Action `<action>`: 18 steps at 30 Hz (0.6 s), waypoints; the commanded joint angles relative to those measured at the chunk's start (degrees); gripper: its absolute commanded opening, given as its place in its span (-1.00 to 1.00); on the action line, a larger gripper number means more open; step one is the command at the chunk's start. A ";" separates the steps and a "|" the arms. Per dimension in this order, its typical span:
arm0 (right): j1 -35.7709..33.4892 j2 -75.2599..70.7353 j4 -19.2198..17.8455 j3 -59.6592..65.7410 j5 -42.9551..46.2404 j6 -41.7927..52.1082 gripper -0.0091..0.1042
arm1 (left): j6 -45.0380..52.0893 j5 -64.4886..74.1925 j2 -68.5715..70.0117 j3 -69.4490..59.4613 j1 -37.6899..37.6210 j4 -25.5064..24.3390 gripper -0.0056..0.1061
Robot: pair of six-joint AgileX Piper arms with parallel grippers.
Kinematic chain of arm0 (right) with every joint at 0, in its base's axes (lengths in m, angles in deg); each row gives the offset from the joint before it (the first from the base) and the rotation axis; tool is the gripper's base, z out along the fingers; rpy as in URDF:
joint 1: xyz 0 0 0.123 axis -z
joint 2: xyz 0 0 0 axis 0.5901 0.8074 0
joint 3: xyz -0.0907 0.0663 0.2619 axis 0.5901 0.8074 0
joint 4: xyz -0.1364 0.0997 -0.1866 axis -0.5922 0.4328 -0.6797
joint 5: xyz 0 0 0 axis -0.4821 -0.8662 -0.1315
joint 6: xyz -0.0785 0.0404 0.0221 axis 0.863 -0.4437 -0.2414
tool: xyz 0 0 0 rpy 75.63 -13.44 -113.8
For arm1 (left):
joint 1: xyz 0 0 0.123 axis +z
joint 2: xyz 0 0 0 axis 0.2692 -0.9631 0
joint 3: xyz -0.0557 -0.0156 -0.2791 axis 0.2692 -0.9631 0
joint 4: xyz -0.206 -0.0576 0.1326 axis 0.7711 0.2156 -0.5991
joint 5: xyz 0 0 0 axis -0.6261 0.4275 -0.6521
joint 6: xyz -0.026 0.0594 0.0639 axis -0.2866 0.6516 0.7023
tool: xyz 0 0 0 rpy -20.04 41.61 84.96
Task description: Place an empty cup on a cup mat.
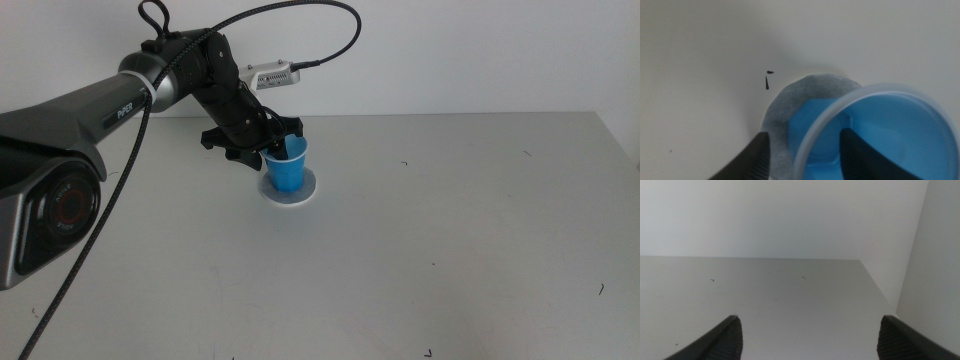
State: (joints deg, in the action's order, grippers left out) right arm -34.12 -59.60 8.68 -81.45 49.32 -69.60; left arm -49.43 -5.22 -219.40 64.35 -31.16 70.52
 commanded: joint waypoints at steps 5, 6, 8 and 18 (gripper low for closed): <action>-0.03 -1.49 -0.79 -0.48 4.29 0.29 0.82 | 2.26 0.43 4.85 2.29 -0.01 1.21 0.65; -0.03 -1.49 -0.79 -0.48 4.29 0.29 0.82 | 2.58 1.14 5.25 2.54 0.04 1.26 0.72; -0.03 -1.49 -0.79 -0.48 4.29 0.29 0.82 | 2.86 2.53 6.22 3.17 0.16 1.22 0.82; -0.03 -1.49 -0.79 -0.48 4.29 0.29 0.82 | 2.94 4.39 14.25 5.26 0.16 3.63 0.82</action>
State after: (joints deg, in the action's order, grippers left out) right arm -34.12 -59.60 8.68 -81.45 49.32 -69.60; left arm -46.38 0.53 -210.64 67.69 -31.16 71.75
